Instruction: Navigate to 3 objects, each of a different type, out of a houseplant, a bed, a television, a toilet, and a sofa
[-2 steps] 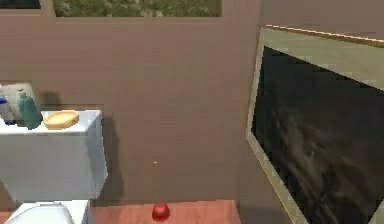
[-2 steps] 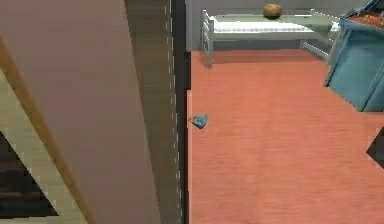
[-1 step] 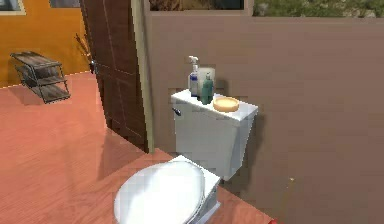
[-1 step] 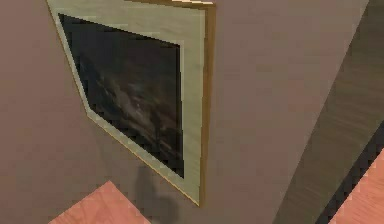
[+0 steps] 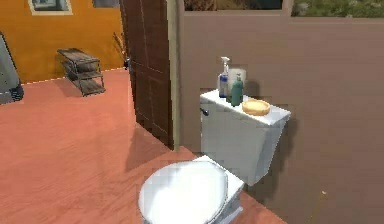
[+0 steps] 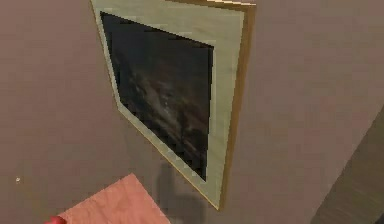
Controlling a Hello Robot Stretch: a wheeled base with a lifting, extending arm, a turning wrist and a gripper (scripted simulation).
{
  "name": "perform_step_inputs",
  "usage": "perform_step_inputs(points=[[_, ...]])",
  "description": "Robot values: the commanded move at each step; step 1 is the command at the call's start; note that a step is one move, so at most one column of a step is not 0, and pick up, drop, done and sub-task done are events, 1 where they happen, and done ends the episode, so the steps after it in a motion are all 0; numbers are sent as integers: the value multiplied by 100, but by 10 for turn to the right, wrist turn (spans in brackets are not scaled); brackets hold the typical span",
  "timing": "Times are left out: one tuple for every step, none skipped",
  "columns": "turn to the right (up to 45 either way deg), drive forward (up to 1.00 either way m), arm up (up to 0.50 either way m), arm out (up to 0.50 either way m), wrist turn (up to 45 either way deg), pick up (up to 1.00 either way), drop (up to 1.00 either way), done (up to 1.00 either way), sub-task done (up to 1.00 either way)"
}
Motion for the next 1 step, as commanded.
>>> perform_step_inputs(points=[[0, 0, 0, 0, 0, 0, 0, 100, 0]])
